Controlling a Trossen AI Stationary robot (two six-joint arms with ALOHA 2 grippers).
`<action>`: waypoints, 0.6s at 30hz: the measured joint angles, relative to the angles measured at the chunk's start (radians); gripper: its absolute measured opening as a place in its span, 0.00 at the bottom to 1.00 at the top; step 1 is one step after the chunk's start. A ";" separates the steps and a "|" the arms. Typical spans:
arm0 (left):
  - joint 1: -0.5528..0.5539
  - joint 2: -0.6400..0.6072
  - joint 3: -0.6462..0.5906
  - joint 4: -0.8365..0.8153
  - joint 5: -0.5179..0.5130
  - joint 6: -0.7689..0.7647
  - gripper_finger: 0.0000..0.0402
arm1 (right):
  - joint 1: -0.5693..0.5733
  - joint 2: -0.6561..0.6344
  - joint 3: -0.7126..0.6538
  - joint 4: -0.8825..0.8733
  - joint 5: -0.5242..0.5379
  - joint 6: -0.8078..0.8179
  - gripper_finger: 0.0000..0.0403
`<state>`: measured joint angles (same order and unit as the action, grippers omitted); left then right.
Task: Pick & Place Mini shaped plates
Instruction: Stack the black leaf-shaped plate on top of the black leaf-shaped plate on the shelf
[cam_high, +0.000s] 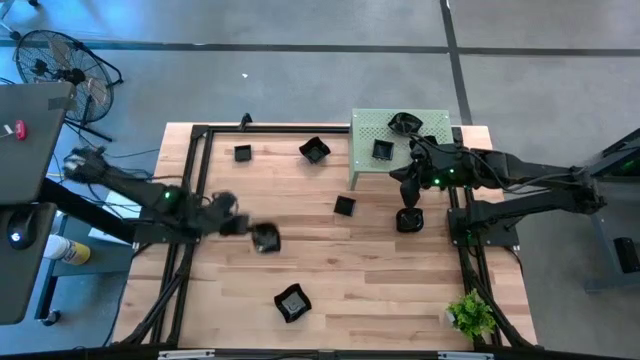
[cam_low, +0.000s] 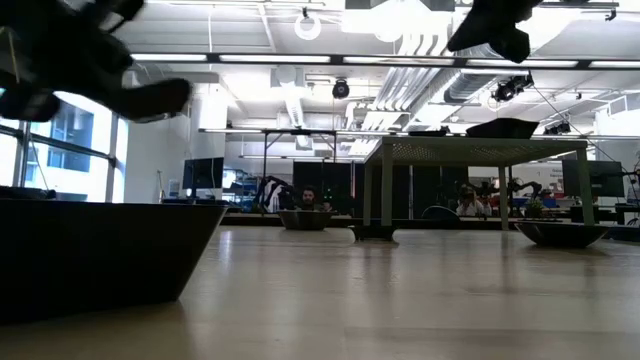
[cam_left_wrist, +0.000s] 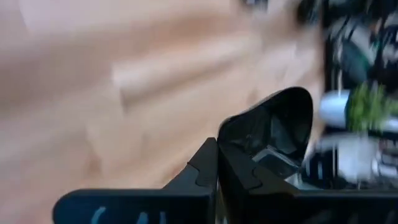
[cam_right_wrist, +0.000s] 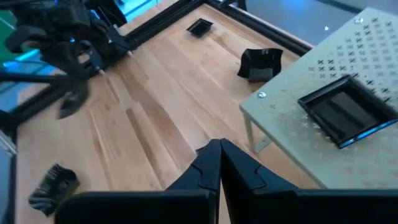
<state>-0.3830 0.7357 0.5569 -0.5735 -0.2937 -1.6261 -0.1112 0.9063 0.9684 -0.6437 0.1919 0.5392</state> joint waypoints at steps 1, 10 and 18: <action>0.056 0.004 0.009 0.000 -0.002 0.042 0.00 | 0.000 0.006 0.000 0.015 -0.001 0.018 0.00; 0.424 0.170 0.028 0.297 0.003 0.296 0.00 | 0.041 0.170 0.001 0.177 -0.001 0.118 0.01; 0.544 0.343 0.028 0.630 0.085 0.365 0.00 | 0.034 0.320 0.001 0.389 -0.044 0.214 0.13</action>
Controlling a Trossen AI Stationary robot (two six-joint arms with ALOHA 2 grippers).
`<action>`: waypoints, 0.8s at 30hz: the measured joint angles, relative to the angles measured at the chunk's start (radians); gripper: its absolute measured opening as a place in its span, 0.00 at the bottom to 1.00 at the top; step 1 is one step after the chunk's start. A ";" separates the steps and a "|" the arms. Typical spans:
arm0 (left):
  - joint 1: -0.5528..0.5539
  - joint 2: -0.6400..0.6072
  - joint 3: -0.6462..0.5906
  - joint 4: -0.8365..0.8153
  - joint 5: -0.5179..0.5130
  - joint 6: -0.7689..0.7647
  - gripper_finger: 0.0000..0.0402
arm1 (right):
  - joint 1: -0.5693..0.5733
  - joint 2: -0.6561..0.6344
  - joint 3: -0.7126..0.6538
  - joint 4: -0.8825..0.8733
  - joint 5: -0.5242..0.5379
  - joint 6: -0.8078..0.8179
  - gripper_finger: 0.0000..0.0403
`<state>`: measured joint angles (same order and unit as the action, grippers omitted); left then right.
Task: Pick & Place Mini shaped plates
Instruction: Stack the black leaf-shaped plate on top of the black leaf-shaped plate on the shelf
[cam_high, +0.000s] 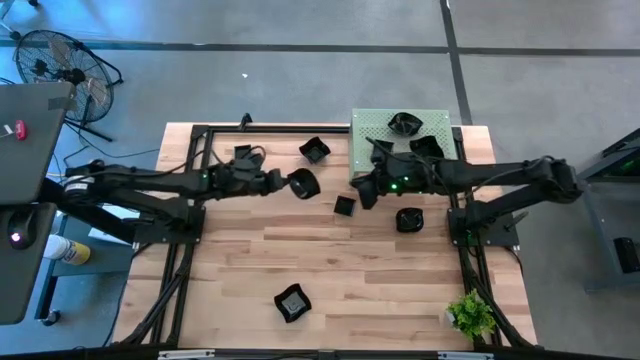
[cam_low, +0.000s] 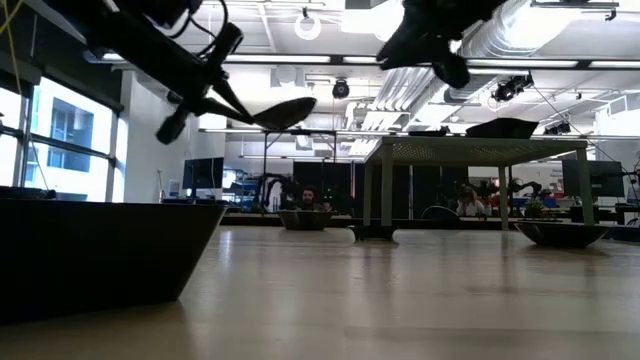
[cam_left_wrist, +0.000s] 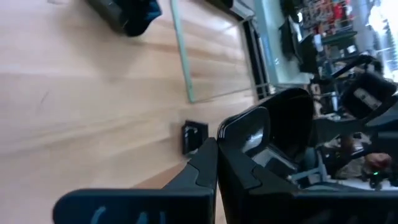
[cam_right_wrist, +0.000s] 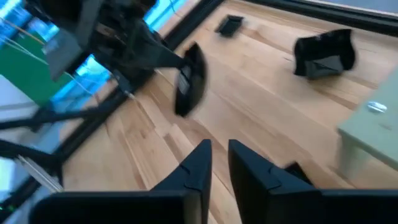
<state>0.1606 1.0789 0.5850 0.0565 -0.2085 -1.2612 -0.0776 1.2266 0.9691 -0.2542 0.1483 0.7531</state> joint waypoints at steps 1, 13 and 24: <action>0.009 0.014 0.000 0.022 0.016 0.000 0.00 | -0.006 0.016 0.000 0.029 -0.008 0.008 0.15; 0.063 0.050 0.000 0.092 0.078 0.028 0.00 | -0.064 0.303 0.290 -0.075 -0.052 -0.079 0.21; 0.062 0.050 0.000 0.110 0.096 0.053 0.00 | -0.070 0.484 0.522 -0.281 -0.026 -0.126 0.15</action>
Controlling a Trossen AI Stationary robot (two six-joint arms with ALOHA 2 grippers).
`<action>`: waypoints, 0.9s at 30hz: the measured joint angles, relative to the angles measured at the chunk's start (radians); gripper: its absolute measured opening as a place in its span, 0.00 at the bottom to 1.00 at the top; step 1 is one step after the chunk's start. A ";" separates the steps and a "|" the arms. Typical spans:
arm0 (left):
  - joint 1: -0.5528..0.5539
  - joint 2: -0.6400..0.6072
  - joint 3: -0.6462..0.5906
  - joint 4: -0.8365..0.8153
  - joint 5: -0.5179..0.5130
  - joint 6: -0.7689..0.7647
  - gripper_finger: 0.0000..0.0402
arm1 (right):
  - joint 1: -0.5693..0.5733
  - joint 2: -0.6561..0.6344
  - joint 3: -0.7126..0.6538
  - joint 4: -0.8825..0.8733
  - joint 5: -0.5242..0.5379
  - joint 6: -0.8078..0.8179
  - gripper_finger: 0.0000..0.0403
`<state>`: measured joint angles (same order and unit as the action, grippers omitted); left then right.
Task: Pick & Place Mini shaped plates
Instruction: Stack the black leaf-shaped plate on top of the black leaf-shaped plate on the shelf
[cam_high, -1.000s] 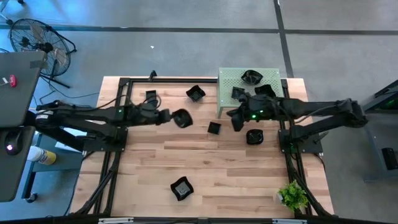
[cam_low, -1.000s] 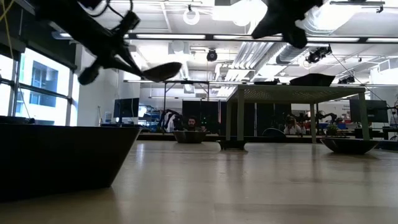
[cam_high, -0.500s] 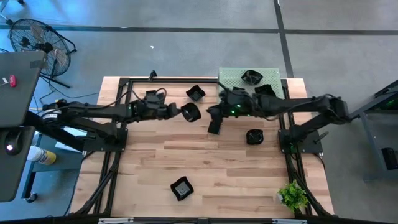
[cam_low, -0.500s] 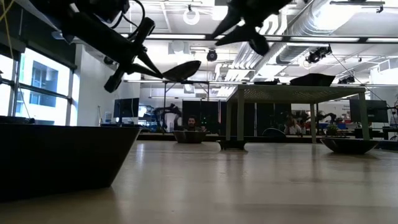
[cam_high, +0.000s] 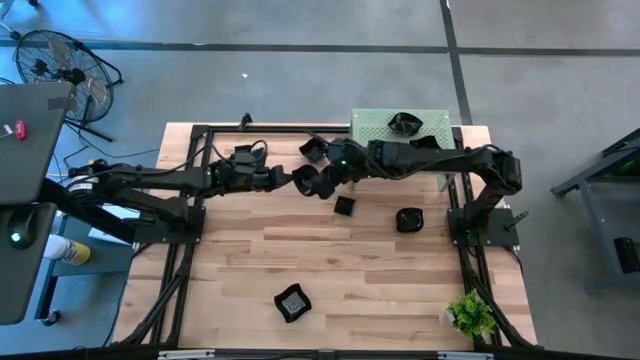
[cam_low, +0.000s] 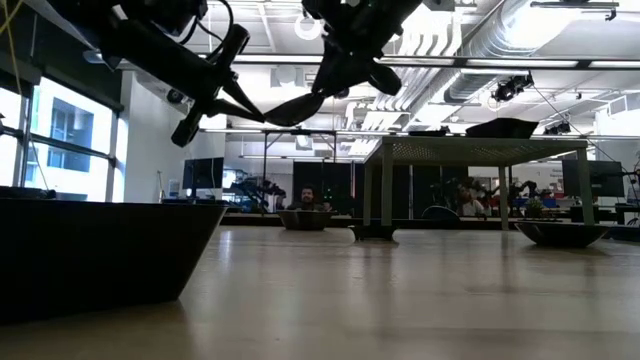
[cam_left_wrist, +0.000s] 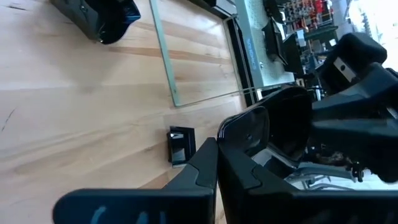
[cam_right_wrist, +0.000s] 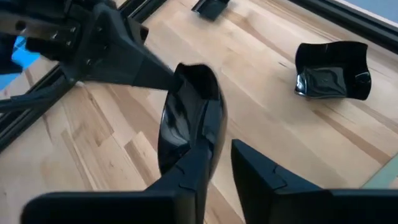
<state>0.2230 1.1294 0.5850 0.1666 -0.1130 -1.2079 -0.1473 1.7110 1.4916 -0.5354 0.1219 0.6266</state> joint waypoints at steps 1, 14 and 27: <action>0.000 0.000 0.000 0.002 0.001 0.000 0.00 | -0.002 0.001 0.001 0.001 0.000 0.000 0.13; 0.000 0.000 -0.002 0.062 0.026 0.065 0.01 | -0.013 0.000 -0.001 -0.016 -0.019 0.000 0.01; 0.000 -0.053 -0.002 0.069 0.025 0.163 0.29 | -0.121 -0.146 -0.001 -0.142 -0.030 -0.063 0.00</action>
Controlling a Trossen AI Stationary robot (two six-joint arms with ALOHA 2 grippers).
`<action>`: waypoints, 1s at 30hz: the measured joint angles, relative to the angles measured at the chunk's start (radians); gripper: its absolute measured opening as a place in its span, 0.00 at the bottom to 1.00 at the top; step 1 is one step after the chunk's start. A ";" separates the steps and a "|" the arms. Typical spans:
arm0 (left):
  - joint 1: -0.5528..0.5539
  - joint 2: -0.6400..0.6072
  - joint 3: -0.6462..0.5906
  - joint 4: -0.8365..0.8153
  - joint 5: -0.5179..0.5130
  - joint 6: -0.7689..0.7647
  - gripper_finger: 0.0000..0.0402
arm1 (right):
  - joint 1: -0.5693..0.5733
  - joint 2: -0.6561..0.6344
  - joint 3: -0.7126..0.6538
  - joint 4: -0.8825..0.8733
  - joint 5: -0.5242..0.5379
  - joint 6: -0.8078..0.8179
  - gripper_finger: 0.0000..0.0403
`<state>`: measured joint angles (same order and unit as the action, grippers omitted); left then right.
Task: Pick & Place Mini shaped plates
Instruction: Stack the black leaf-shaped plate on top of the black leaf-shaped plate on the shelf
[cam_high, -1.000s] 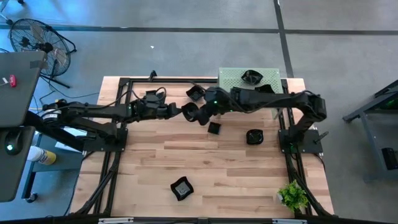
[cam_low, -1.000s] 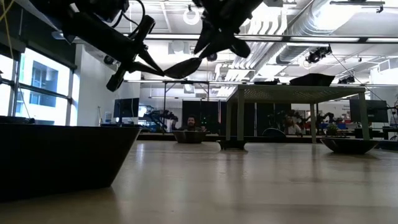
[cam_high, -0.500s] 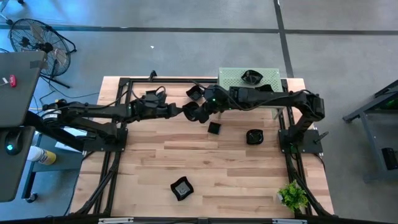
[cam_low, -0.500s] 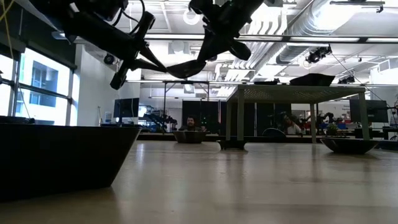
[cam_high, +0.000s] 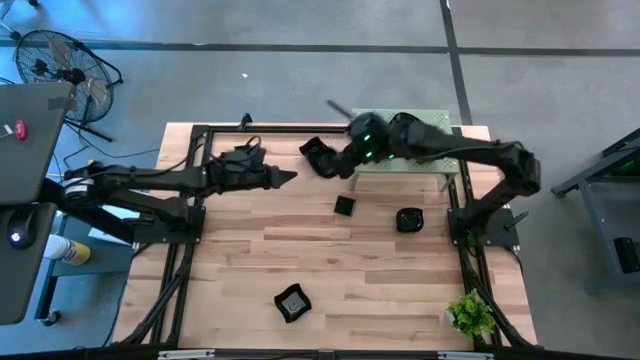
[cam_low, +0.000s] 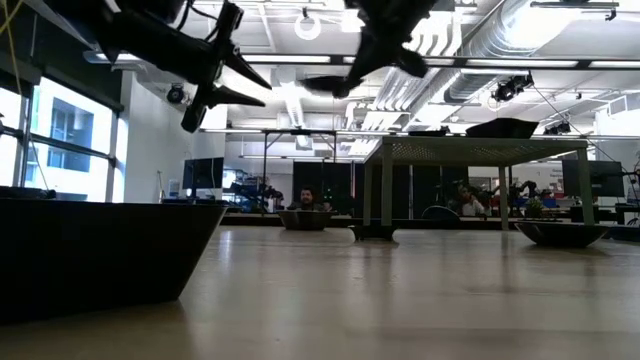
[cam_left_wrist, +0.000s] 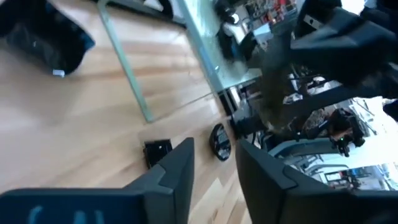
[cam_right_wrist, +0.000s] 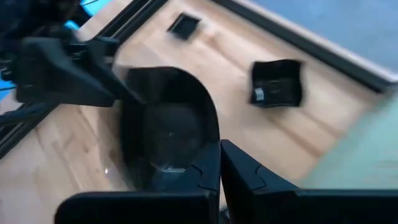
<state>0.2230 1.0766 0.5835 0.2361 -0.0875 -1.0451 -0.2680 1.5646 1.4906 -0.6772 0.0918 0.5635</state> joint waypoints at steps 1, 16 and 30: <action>0.000 -0.010 0.000 0.000 -0.007 0.013 0.31 | -0.023 -0.023 0.000 -0.024 -0.005 -0.015 0.00; 0.000 -0.079 0.001 -0.004 0.002 0.188 0.20 | -0.577 -0.073 0.185 -0.469 -0.113 -0.652 0.00; 0.000 -0.079 0.001 -0.008 0.048 0.230 0.03 | -0.762 0.038 0.204 -0.515 -0.168 -1.129 0.00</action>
<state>0.2230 0.9981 0.5846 0.2283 -0.0395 -0.8154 -1.0305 1.6031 1.6947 -1.1919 -0.0764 -0.5657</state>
